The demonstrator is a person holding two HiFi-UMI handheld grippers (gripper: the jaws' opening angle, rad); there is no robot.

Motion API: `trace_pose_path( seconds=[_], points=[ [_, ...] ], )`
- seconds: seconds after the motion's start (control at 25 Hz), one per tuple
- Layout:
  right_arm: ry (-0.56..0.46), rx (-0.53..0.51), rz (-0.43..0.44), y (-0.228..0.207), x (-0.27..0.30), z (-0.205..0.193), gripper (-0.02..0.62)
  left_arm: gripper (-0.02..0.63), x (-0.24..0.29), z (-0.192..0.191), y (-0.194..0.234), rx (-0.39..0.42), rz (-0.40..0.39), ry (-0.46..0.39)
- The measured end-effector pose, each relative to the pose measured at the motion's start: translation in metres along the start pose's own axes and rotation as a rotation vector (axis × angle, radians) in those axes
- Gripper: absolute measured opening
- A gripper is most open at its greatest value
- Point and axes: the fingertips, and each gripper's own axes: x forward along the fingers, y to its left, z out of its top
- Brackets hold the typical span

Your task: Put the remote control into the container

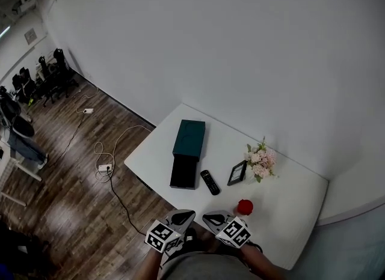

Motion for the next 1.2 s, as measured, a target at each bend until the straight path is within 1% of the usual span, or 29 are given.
trace_pose_path(
  seconds=[0.12,0.24,0.36,0.6,0.84,1.0,1.08,1.2],
  points=[
    [0.012,0.003,-0.014,-0.008,0.016,0.008,0.016,0.0,-0.001,0.001,0.021,0.029,-0.028,0.012],
    [0.02,0.008,-0.039,-0.019,0.032,0.014,0.017,0.0,0.001,-0.001,0.046,0.027,-0.045,0.017],
    [0.034,0.022,-0.066,-0.028,0.044,0.017,0.017,0.0,0.005,0.002,0.062,0.025,-0.075,0.003],
    [0.071,0.046,-0.125,-0.048,0.066,0.014,0.016,0.0,0.021,-0.003,0.087,0.031,-0.158,0.011],
    [0.095,0.105,-0.207,-0.067,0.084,0.015,0.017,-0.002,0.02,-0.004,0.104,0.021,-0.259,0.022],
    [0.101,0.131,-0.279,-0.085,0.081,0.025,0.017,-0.001,0.02,-0.002,0.12,0.022,-0.297,0.017],
    [0.101,0.151,-0.301,-0.088,0.078,0.031,0.016,-0.002,0.017,0.001,0.125,0.027,-0.309,0.012],
    [0.11,0.166,-0.317,-0.094,0.075,0.03,0.016,-0.002,0.015,0.001,0.132,0.017,-0.311,0.007]
  ],
)
